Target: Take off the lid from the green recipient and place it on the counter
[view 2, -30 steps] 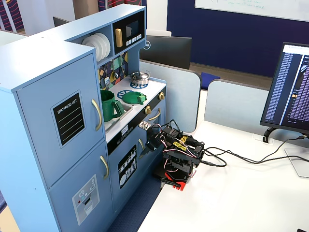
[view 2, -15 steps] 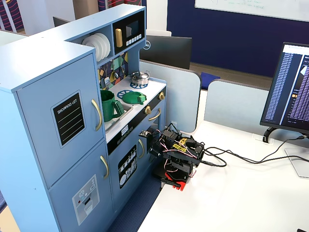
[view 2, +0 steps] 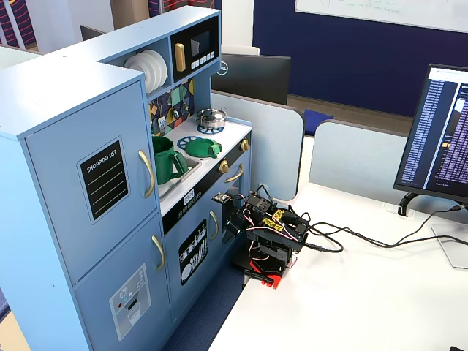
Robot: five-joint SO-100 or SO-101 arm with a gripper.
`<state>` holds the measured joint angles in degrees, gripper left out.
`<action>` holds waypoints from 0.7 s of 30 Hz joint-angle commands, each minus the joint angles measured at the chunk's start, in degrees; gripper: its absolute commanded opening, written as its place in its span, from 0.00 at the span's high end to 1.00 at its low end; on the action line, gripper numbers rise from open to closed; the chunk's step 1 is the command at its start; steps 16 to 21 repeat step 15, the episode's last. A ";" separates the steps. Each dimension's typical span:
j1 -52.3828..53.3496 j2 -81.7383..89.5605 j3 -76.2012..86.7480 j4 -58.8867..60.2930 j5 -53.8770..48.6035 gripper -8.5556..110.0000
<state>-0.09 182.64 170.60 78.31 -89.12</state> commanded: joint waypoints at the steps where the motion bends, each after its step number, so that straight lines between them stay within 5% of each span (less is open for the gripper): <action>1: 0.62 -0.53 1.05 9.49 2.37 0.86; 21: 1.32 -0.53 1.05 9.49 2.29 0.86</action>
